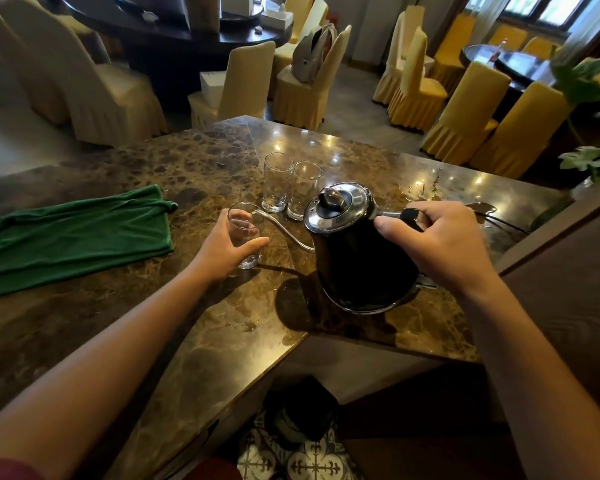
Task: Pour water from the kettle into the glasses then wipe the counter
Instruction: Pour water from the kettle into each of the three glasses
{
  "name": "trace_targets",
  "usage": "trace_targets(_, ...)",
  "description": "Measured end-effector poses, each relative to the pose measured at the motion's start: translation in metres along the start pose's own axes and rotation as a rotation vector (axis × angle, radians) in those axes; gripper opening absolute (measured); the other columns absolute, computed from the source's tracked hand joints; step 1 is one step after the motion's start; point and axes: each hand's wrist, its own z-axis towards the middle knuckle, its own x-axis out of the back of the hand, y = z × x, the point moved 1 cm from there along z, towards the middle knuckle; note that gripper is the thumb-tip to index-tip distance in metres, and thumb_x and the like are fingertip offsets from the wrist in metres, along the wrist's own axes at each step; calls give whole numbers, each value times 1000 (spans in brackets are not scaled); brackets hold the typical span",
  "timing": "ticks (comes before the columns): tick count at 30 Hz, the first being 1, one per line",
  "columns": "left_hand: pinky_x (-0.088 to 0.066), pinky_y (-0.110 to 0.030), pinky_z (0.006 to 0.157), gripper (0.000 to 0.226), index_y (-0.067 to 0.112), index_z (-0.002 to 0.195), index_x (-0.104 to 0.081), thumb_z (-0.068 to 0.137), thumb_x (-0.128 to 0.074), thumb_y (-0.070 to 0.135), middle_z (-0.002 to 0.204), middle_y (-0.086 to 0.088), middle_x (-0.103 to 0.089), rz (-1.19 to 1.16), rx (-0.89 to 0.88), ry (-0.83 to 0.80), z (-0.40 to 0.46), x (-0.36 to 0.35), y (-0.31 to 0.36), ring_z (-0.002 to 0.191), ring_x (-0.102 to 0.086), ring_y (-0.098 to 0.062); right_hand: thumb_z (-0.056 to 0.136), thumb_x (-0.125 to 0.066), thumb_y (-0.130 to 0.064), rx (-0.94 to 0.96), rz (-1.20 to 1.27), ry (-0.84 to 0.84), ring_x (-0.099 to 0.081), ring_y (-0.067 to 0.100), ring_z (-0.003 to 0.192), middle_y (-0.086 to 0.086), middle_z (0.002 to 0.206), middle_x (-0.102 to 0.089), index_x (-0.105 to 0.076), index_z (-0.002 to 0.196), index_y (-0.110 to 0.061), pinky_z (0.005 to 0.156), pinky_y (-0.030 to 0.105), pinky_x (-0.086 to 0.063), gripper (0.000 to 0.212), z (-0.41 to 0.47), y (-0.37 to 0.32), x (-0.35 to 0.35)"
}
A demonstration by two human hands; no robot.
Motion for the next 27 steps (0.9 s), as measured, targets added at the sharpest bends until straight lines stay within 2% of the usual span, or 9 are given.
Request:
trace_targets(2, -54, -34, 98, 63, 32, 121, -46, 70, -81, 46, 120, -2, -63, -10, 3, 0, -1, -1, 0, 111, -66, -12, 78, -67, -53, 21, -32, -28, -50, 31, 52, 18, 54, -51, -53, 57, 0, 46, 30, -33, 58, 0, -1, -1)
trace_targets(4, -53, -32, 97, 66, 28, 124, -45, 71, -81, 44, 118, -1, -65, -19, 9, 5, -1, -2, 0, 110, -66, -11, 77, -65, -56, 31, -60, -59, -44, 24, 49, 18, 54, -50, -51, 56, -3, 48, 30, -33, 59, 1, -3, 0)
trace_targets(8, -53, -29, 95, 68, 26, 126, -45, 71, -81, 43, 117, -1, -65, -25, 16, -1, -1, -2, 2, 109, -67, -10, 77, -61, -59, 46, -106, -96, -41, 8, 47, -2, 47, -46, -53, 53, -13, 46, 21, -32, 52, 3, -7, 1)
trace_targets(10, -53, -26, 93, 67, 25, 126, -45, 73, -81, 41, 117, -1, -65, -19, 20, 5, -1, -2, 2, 106, -67, -8, 77, -59, -60, 52, -125, -103, -42, 9, 47, -4, 47, -47, -55, 54, -14, 46, 18, -31, 52, 3, -9, 1)
trace_targets(13, -51, -21, 90, 64, 24, 127, -44, 76, -82, 36, 117, -1, -65, -6, 24, 10, -2, -3, 3, 106, -66, -6, 77, -58, -62, 64, -148, -118, -43, 10, 46, 1, 48, -50, -59, 56, -10, 44, 18, -30, 56, 4, -12, 2)
trace_targets(18, -51, -27, 95, 66, 24, 128, -42, 77, -82, 37, 116, 2, -65, 7, 23, 14, -2, -3, 1, 107, -65, -6, 77, -59, -61, 85, -181, -124, -55, 21, 51, 4, 51, -57, -60, 56, -14, 47, 27, -37, 51, 4, -18, 1)
trace_targets(21, -51, -30, 97, 68, 23, 128, -43, 75, -82, 39, 116, 0, -66, 0, 22, 9, -1, -2, 0, 109, -66, -10, 77, -60, -61, 105, -198, -126, -55, 15, 50, -4, 49, -57, -58, 54, -22, 46, 28, -39, 45, 5, -25, 2)
trace_targets(24, -51, -22, 93, 62, 23, 128, -43, 80, -83, 31, 116, 0, -66, 6, 30, 10, -1, -2, 1, 107, -66, -6, 77, -61, -59, 117, -199, -121, -47, 8, 46, -12, 44, -49, -51, 49, -25, 44, 18, -31, 45, 8, -29, 2)
trace_targets(27, -50, -14, 85, 60, 23, 127, -43, 82, -82, 27, 115, 2, -66, 9, 33, 19, 0, -3, 1, 102, -66, -1, 76, -61, -59, 114, -215, -126, -43, 8, 45, -11, 43, -44, -51, 50, -20, 44, 20, -30, 48, 9, -30, 3)
